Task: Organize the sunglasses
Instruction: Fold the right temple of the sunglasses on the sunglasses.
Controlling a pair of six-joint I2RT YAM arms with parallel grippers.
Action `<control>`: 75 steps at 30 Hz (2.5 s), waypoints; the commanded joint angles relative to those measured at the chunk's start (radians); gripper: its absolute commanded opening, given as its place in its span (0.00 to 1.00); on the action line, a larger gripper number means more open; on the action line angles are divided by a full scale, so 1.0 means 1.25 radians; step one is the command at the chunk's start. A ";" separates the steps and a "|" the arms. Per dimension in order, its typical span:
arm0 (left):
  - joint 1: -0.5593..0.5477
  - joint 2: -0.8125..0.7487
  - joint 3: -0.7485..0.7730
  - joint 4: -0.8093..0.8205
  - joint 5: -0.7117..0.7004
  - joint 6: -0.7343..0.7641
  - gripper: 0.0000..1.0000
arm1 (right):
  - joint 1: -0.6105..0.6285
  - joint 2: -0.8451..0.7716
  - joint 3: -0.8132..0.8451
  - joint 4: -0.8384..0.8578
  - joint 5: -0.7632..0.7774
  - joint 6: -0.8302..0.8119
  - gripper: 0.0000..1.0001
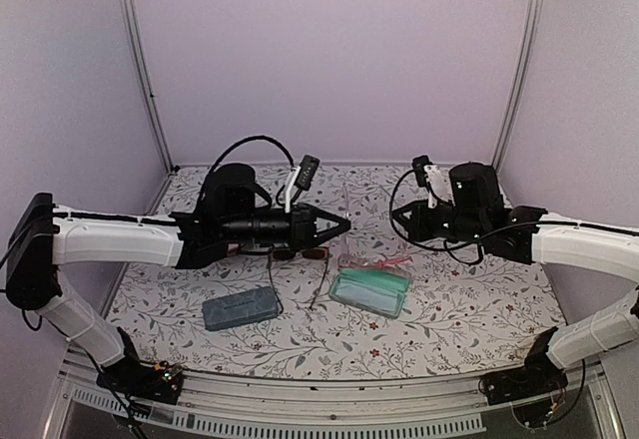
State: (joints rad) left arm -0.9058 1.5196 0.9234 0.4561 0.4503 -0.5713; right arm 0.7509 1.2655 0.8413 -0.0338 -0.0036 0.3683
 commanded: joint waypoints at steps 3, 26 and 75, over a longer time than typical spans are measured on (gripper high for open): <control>0.008 0.049 0.027 0.031 0.049 -0.010 0.06 | 0.009 -0.028 -0.028 0.066 -0.007 0.003 0.00; -0.024 0.173 0.121 -0.063 0.109 0.038 0.21 | 0.013 -0.130 -0.096 0.143 -0.058 0.032 0.00; -0.146 0.224 0.239 -0.247 0.023 0.196 0.12 | 0.055 -0.118 -0.134 0.151 -0.048 -0.025 0.00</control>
State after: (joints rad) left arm -1.0645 1.7786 1.1767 0.1753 0.4328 -0.3458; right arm 0.8116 1.1324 0.6590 0.1204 -0.0830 0.3321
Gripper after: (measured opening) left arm 0.122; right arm 0.043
